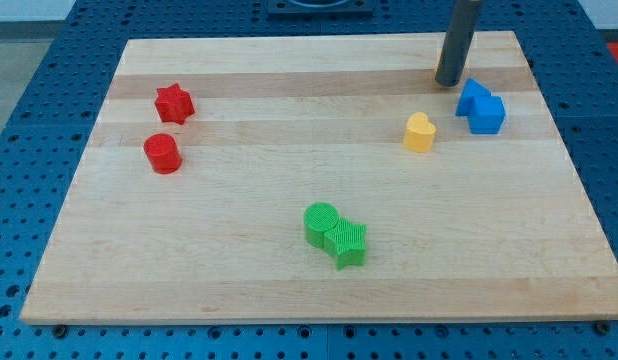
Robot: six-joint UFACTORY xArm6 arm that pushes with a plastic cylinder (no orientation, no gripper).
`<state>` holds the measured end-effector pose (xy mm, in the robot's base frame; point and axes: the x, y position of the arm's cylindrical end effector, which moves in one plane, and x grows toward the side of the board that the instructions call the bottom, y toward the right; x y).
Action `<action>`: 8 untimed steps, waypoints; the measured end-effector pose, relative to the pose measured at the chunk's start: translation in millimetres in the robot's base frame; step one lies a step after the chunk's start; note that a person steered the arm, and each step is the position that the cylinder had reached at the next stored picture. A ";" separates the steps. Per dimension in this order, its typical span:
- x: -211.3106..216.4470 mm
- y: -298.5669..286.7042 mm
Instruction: Point your arm at the yellow heart
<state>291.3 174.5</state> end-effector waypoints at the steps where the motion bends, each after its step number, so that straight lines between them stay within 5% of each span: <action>1: -18.1 0.1; 4: -22.5 -5.6; 8: 48.5 -113.0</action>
<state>339.7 61.5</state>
